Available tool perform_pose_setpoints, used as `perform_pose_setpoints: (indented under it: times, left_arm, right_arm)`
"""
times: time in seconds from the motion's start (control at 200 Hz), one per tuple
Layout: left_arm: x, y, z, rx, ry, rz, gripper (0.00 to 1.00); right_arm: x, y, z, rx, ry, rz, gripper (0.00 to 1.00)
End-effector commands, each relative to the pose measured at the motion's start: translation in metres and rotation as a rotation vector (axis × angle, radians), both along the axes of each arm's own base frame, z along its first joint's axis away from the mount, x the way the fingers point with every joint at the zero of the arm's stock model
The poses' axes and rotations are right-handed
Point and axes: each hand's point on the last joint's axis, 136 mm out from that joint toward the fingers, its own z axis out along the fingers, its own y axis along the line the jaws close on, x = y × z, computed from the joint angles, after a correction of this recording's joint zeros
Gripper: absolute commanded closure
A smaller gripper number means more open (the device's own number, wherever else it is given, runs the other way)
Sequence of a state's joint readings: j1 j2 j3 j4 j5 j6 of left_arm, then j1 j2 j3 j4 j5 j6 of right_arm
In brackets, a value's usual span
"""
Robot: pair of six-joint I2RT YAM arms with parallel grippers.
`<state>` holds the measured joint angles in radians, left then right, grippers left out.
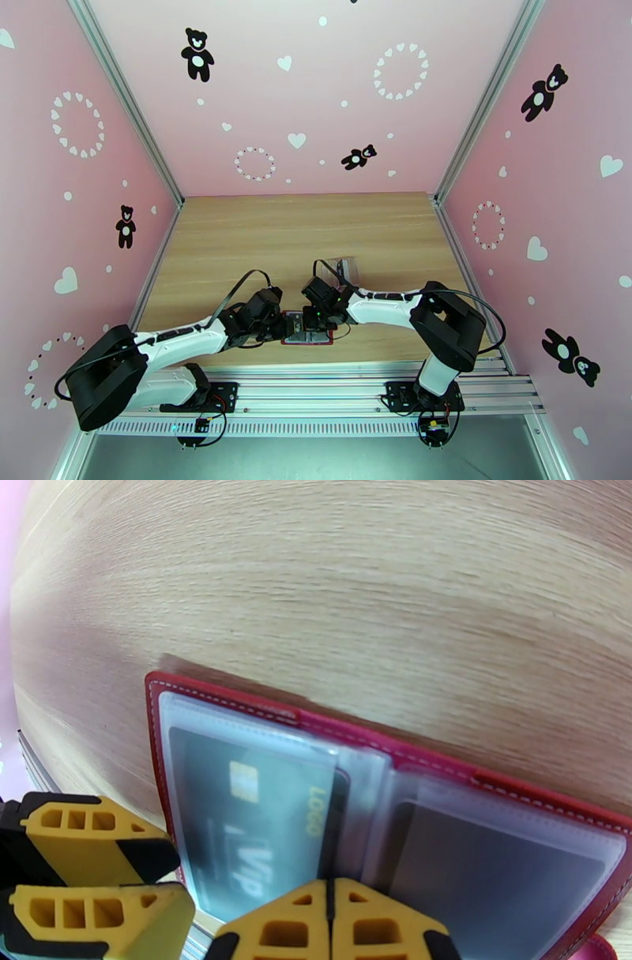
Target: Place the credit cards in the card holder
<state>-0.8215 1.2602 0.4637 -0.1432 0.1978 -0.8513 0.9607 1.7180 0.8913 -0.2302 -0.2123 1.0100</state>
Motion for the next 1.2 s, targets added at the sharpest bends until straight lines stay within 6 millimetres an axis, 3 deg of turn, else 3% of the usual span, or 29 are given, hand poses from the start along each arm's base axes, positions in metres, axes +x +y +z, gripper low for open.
perform_pose_setpoints:
  times: [0.0,0.54,1.026,1.196]
  left_arm:
    - [0.001,-0.002,0.006,-0.009,-0.013,0.000,0.72]
    - [0.001,0.004,-0.002,0.028,-0.009,0.010,0.72]
    - [-0.001,-0.006,-0.006,-0.007,0.013,-0.012,0.72]
    - [0.001,-0.013,0.003,-0.050,-0.001,-0.023,0.73]
  right_arm:
    - [-0.010,-0.016,-0.020,-0.072,0.036,0.008,0.96]
    - [-0.010,-0.016,-0.020,-0.068,0.036,0.006,0.97]
    - [-0.010,-0.015,-0.019,-0.064,0.037,0.007,0.97]
    - [-0.011,-0.015,-0.020,-0.064,0.038,0.009,0.97]
